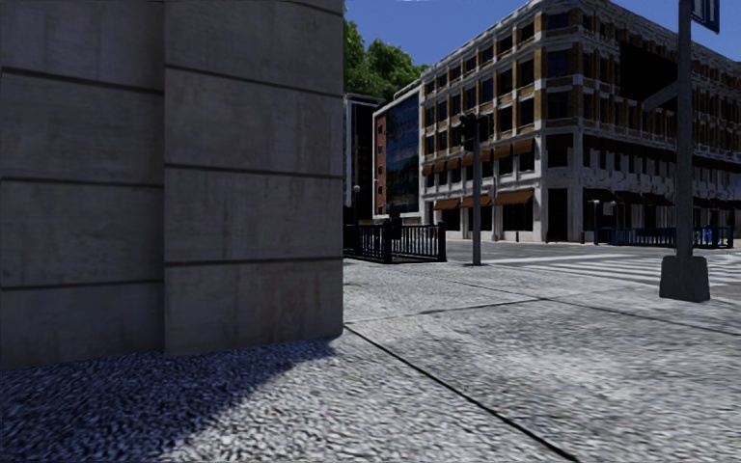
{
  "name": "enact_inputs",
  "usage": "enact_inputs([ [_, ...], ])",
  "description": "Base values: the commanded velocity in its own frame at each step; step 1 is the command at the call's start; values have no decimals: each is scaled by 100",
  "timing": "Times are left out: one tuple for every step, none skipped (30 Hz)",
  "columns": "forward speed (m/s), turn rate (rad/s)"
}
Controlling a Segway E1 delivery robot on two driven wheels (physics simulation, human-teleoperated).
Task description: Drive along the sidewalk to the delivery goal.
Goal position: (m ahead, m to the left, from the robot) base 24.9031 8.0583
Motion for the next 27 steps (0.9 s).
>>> enact_inputs([
  [112, -71],
  [112, -71],
  [112, -70],
  [112, -70],
  [112, -68],
  [112, -67],
  [112, -66],
  [112, -63],
  [112, -63],
  [112, -61],
  [112, -60],
  [112, -59],
  [112, -59],
  [112, -59],
  [112, -59],
  [112, -59],
  [112, -59],
  [112, -59],
  [112, -58],
  [112, -58],
  [112, -53],
  [112, -37],
  [112, -27],
  [112, -20],
  [112, -14],
  [112, -14],
  [112, -7],
])
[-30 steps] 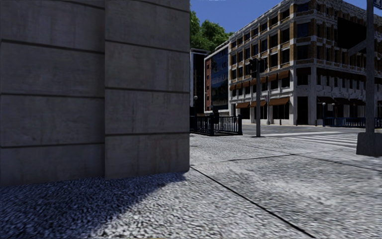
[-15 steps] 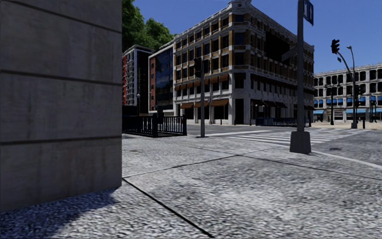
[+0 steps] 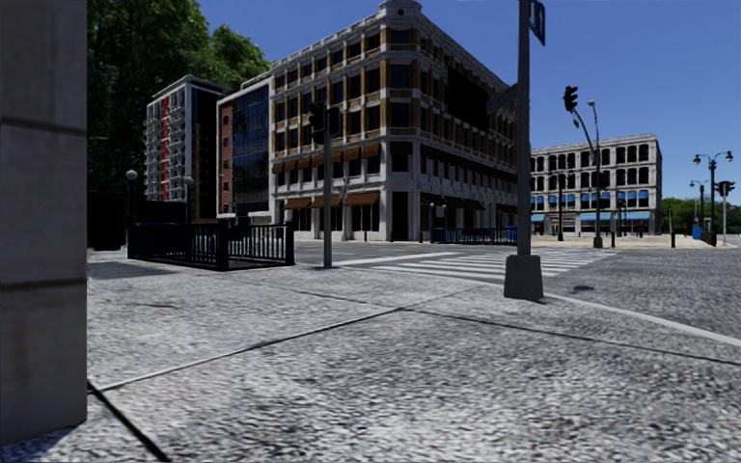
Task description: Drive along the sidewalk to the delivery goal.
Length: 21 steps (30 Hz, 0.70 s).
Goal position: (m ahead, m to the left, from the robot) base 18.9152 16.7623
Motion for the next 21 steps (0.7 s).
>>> enact_inputs([
  [112, 0],
  [125, 0],
  [125, 0],
  [200, 0],
  [200, 0],
  [200, 0],
  [200, 0],
  [200, 0],
  [200, 0],
  [200, 0],
  [200, 0],
  [200, 0],
  [200, 3],
  [200, 13],
  [200, 13],
  [200, 27],
  [200, 35],
  [200, 38],
  [200, 39],
  [200, 39],
  [200, 39],
])
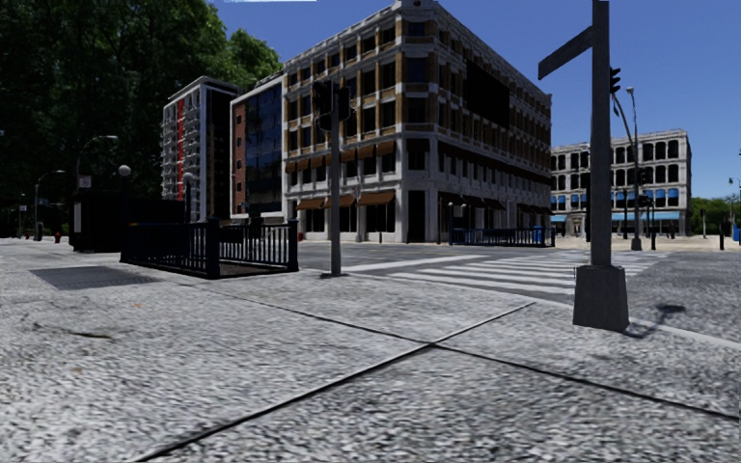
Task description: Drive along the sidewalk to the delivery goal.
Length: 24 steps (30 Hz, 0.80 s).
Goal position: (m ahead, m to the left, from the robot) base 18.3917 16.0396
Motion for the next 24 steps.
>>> enact_inputs([
  [200, 39],
  [200, 39],
  [200, 42],
  [200, 47],
  [200, 47],
  [200, 48],
  [200, 48],
  [200, 48],
  [200, 48],
  [200, 48],
  [200, 48],
  [200, 48],
  [200, 48],
  [200, 48],
  [200, 48],
  [200, 48],
  [200, 49],
  [200, 49],
  [200, 49],
  [200, 50],
  [200, 50],
  [200, 50],
  [200, 50],
  [200, 50],
])
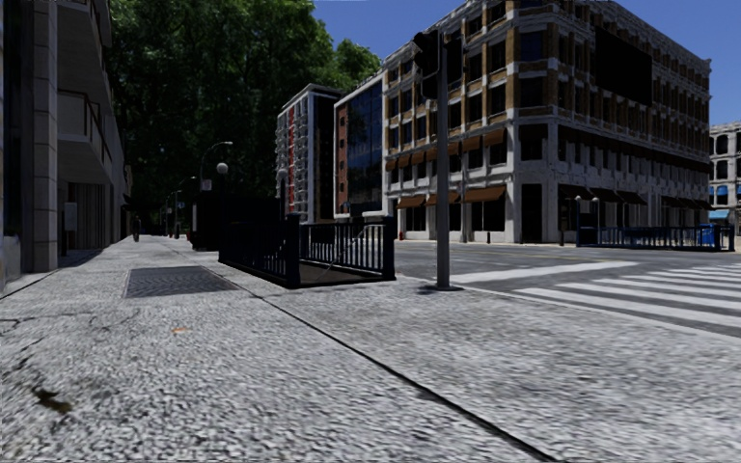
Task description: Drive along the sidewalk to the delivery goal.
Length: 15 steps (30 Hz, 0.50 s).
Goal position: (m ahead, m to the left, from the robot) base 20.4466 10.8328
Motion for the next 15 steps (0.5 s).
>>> enact_inputs([
  [200, 50],
  [200, 50],
  [200, 50],
  [200, 50],
  [200, 50],
  [200, 50],
  [200, 50],
  [200, 50],
  [200, 50],
  [200, 50],
  [200, 50],
  [200, 50],
  [200, 50],
  [200, 50],
  [200, 50],
])
